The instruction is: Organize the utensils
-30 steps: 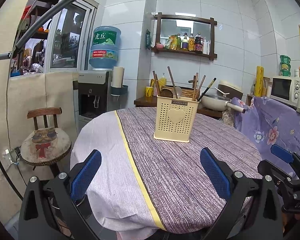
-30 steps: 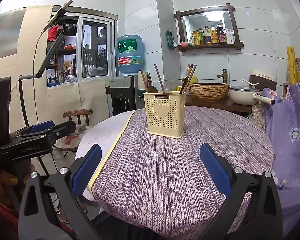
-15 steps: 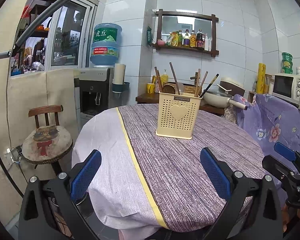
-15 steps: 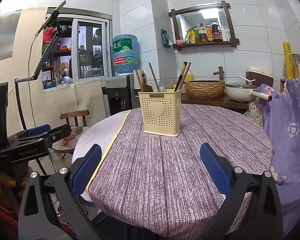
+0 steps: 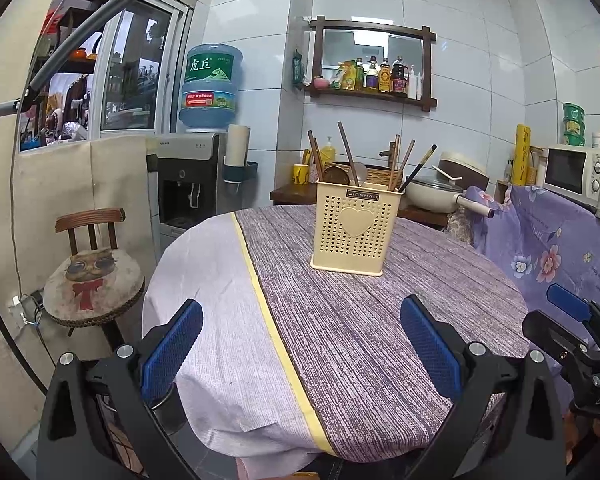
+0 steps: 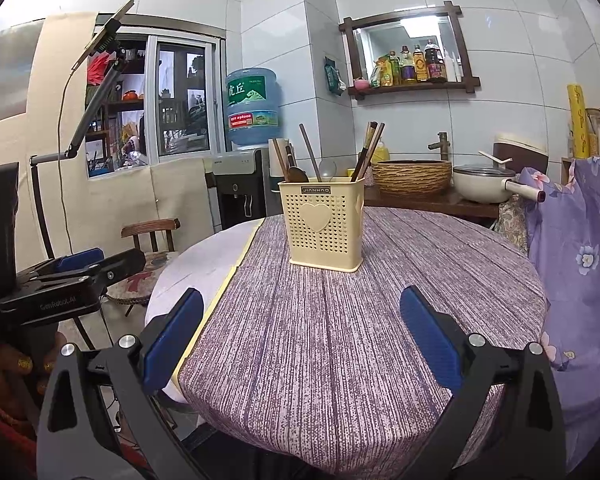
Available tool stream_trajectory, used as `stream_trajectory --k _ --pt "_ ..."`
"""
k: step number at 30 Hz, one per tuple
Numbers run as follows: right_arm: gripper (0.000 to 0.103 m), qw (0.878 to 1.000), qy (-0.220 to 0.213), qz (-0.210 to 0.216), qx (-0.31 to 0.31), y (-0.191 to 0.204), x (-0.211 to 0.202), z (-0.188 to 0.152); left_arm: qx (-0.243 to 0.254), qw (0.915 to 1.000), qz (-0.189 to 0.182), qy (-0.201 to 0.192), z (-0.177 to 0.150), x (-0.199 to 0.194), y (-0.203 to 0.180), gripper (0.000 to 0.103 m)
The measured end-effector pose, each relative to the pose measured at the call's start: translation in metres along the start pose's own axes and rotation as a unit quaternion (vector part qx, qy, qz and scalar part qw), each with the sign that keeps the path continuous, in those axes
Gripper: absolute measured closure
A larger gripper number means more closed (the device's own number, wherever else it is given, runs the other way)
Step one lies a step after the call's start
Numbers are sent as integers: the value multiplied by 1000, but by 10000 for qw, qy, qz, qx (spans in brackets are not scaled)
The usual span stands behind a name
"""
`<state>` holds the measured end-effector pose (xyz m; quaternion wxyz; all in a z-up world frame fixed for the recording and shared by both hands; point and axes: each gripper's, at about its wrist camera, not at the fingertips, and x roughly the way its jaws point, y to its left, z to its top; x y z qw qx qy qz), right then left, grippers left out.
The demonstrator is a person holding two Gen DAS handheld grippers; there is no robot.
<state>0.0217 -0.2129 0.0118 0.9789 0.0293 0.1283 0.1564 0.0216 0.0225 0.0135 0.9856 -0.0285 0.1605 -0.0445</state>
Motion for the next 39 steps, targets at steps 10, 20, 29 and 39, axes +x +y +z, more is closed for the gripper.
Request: stream_trajectory --k 10,20,29,39 --pt "6 10000 14 3 -4 1 1 0 3 10000 -3 7 0 0 0 5" --pt "6 10000 27 9 2 -1 1 -2 0 10000 -25 35 -1 0 0 5" --pt "6 10000 46 1 29 -3 2 -3 21 10000 -17 28 -2 1 -2 5" --pt "6 10000 61 4 44 -2 1 -4 58 10000 4 9 -4 -1 -3 5"
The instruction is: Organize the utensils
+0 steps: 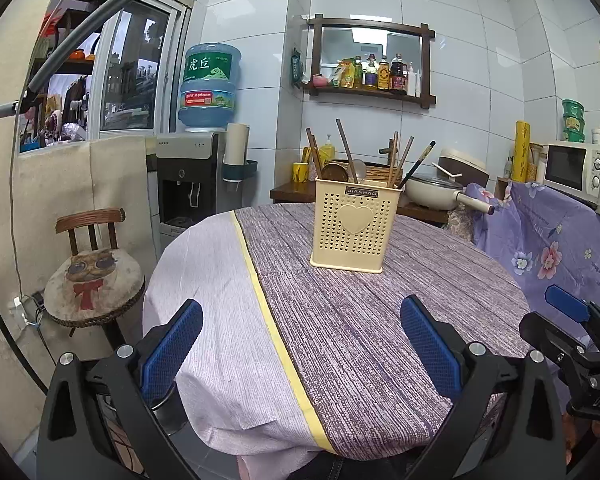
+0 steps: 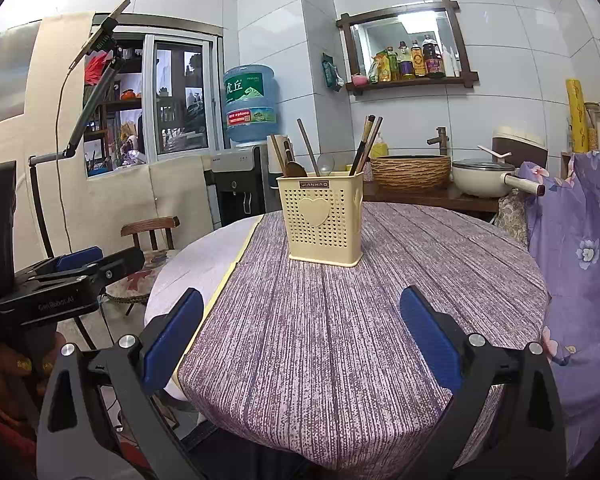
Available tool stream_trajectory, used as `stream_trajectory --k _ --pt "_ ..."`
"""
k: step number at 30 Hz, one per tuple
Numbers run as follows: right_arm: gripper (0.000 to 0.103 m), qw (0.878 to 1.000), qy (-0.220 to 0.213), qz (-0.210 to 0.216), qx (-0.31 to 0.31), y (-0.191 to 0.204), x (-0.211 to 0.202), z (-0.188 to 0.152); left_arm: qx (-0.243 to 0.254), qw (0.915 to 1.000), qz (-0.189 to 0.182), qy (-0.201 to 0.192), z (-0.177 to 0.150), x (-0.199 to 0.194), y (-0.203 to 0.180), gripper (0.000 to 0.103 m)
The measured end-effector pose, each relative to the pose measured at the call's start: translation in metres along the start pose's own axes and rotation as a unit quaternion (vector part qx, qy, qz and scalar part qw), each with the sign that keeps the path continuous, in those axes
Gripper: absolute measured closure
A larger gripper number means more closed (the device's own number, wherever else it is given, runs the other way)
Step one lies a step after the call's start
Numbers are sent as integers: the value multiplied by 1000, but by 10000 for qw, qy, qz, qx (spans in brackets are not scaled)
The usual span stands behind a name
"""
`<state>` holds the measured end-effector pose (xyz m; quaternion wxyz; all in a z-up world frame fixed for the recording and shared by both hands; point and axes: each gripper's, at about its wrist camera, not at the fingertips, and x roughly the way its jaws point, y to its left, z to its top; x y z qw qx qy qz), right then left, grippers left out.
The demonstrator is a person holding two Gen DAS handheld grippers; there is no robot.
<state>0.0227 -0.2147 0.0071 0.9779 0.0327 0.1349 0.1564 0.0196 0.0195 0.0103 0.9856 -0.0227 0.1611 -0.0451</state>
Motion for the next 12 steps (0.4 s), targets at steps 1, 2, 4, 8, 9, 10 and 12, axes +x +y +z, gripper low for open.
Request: stream_trajectory --k 1,2,4,8,9,10,12 --pt "6 10000 -1 -1 -2 0 0 0 18 10000 -10 -31 0 0 0 5" --pt "6 10000 0 -2 -3 0 0 0 42 10000 -12 -53 1 -1 -1 5" --pt "6 10000 8 -2 2 0 0 0 62 10000 -6 -43 1 -2 -2 5" --pt "6 10000 18 -3 8 0 0 -1 59 10000 34 -36 2 -1 -2 5" --pt "6 10000 17 -4 10 0 0 -1 79 9999 42 -61 1 -2 -2 5" --pt "6 10000 14 -5 15 0 0 -1 87 9999 46 -56 1 -2 -2 5" --pt "6 10000 7 -15 28 0 0 0 67 10000 32 -15 1 -2 -1 5"
